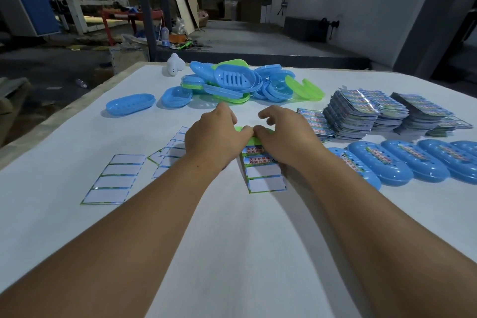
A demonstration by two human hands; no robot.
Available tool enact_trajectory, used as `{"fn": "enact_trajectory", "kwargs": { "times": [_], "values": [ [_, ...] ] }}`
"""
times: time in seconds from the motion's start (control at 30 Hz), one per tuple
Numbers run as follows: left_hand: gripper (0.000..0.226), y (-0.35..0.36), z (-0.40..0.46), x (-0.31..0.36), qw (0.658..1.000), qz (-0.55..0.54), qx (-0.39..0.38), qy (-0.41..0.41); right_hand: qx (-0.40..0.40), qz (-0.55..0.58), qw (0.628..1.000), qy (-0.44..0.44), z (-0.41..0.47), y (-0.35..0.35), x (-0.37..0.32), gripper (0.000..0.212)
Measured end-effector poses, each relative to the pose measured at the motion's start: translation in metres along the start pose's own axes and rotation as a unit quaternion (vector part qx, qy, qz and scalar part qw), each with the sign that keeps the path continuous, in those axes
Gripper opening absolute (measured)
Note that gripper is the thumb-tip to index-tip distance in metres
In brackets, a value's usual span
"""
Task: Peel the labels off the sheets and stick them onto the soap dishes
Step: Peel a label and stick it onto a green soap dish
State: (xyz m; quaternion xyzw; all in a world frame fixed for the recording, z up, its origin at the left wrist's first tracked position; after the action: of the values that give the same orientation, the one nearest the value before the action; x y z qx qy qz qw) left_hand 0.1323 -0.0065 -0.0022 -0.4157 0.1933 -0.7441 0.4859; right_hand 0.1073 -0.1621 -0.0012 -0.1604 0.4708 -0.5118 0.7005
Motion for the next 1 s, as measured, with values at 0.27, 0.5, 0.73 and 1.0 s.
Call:
{"fn": "enact_trajectory", "kwargs": {
  "times": [0.27,0.5,0.73,1.0],
  "values": [
    [0.012,-0.007,-0.004,0.003,0.998,-0.06,0.017,0.013,-0.093,0.028,0.995,-0.019,-0.011,0.011,-0.005,0.067],
    [0.023,-0.009,-0.015,0.009,0.996,-0.063,-0.041,0.038,-0.083,-0.001,0.996,-0.031,-0.012,0.011,-0.004,0.071],
    [0.026,-0.006,-0.019,-0.009,0.987,-0.105,-0.124,-0.01,-0.036,0.041,0.998,0.003,-0.017,0.006,-0.006,0.079],
    [0.056,0.005,-0.027,-0.01,0.977,-0.069,-0.203,0.009,0.052,-0.007,0.998,0.041,-0.015,-0.031,0.003,0.081]
  ]
}}
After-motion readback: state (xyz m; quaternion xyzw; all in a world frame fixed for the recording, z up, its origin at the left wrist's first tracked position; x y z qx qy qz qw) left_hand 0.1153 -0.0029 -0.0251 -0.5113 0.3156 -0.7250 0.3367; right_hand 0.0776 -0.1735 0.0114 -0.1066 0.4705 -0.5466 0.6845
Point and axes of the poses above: each hand's wrist, its own z-axis towards the middle knuckle, its own y-axis out of the palm, x = y × z, the point moved 8 cm from there along z, towards the middle knuckle, and after that the axes turned 15 degrees about x, right-handed, at the moved point
